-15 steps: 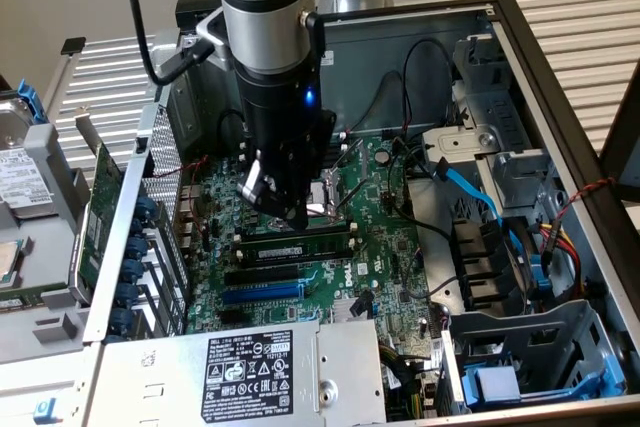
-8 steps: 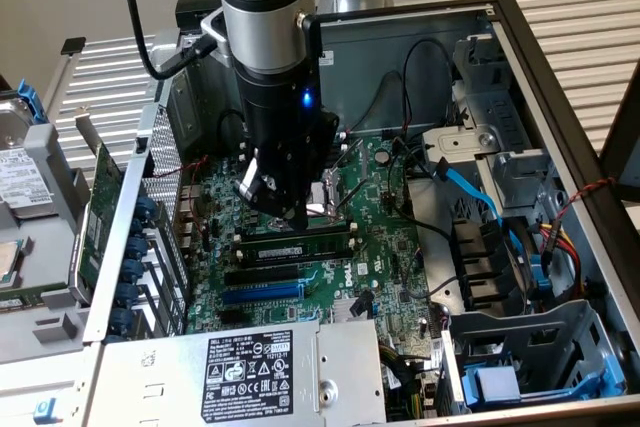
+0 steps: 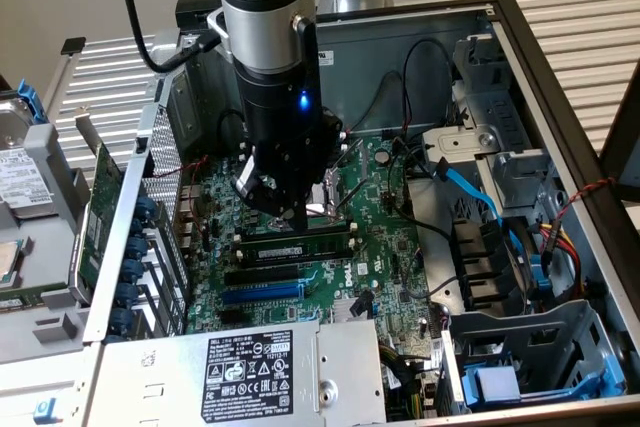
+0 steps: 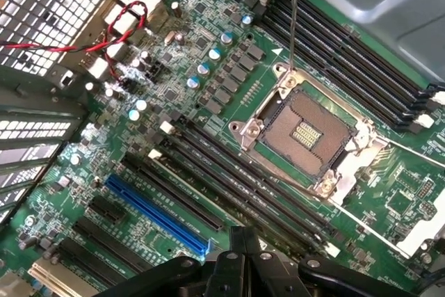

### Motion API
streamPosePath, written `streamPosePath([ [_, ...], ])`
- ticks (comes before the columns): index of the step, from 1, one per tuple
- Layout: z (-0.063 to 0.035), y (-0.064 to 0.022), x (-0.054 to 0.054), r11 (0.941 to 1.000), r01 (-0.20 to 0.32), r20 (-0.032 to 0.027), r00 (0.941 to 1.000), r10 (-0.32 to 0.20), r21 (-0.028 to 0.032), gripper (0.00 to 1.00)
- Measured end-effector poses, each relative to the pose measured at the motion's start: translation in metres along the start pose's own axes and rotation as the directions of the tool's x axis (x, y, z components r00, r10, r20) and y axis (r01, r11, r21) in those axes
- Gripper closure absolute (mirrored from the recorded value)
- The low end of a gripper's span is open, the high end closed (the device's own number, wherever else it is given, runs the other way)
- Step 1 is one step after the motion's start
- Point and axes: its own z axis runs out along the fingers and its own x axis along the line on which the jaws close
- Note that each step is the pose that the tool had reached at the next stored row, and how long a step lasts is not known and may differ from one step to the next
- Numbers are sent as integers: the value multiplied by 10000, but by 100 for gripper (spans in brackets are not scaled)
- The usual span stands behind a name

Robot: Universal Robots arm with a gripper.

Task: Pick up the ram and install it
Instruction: 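Press down the ram until it locks into place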

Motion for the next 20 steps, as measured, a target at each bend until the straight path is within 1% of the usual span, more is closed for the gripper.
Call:
streamPosePath([
  [5,0,0,0,9981,-615,-11,9981,615,11,90],
  [7,0,0,0,9963,-857,-15,9963,857,15,90],
  [10,0,0,0,9921,-1255,-21,9921,1255,23,90],
  [13,0,0,0,9863,-1649,-26,9863,1649,31,90],
  [16,0,0,0,9791,-2033,-30,9791,2033,39,90],
  [20,0,0,0,9662,-2576,-34,9662,2577,52,90],
])
